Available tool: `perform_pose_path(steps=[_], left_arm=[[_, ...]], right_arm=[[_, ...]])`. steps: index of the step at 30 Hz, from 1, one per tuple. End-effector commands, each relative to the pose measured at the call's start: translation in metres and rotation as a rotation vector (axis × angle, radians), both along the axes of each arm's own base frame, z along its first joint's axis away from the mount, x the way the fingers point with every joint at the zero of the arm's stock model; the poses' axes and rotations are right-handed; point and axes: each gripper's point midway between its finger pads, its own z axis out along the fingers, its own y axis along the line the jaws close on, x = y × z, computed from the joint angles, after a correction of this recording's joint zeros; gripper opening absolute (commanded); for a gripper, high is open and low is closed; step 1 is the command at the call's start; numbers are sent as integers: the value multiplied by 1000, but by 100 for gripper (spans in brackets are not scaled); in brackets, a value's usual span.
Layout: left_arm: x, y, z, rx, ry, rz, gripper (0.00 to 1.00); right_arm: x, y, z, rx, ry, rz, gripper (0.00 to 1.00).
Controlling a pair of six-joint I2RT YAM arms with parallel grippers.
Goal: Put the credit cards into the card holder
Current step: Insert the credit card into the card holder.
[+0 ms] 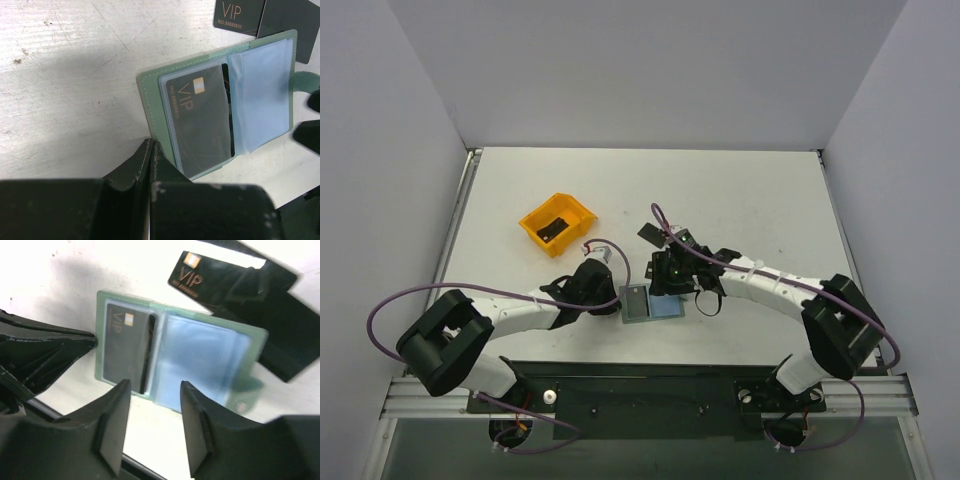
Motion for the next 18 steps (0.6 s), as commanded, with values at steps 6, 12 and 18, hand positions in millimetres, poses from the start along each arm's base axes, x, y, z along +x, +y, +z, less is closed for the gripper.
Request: perform_pose_path(steps=[6,12,18], left_arm=[[-16,14,-21,78,73,-15,0],[-16,12,-20,75,74,-19,0],[-15,13,-18,72,67,-15,0]], right_arm=[[14,-79,21,-341,-157,-149,66],[13,-72,6,-348,-118,-122,66],[16,-62,-2,-330,-106,-104,63]])
